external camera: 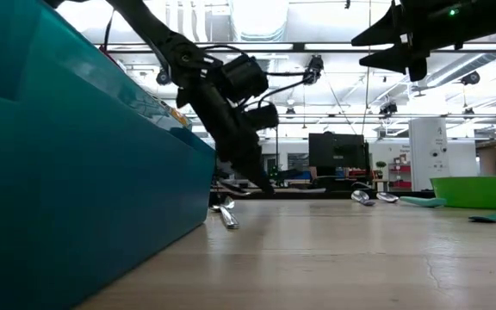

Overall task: Pick & Place Food Item
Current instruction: Put the purple spoon into the yellow bin

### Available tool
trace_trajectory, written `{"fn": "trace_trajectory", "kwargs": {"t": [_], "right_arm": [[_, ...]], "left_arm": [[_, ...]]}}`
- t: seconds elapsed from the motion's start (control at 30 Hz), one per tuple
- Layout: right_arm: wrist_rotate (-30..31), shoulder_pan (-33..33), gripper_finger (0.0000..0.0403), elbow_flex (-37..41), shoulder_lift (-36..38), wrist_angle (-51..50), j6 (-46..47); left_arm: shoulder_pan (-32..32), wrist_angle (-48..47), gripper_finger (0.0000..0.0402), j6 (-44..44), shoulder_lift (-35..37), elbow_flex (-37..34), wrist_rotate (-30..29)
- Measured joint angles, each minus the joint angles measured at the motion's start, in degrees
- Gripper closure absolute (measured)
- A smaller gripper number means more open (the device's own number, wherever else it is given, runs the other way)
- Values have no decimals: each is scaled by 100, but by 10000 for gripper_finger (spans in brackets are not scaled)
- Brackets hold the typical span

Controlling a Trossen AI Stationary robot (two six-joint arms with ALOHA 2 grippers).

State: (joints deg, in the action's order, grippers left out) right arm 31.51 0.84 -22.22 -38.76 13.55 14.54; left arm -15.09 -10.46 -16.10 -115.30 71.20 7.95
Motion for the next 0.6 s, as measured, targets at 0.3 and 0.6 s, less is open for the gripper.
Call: {"fn": "trace_trajectory", "kwargs": {"t": [0.3,0.6], "right_arm": [[-1,1,122,0,0,0,-1],[-1,0,122,2,0,1,0]], "left_arm": [[11,-24,401,157,482,3,22],[125,-778,401,567,1496,2,-356]]}}
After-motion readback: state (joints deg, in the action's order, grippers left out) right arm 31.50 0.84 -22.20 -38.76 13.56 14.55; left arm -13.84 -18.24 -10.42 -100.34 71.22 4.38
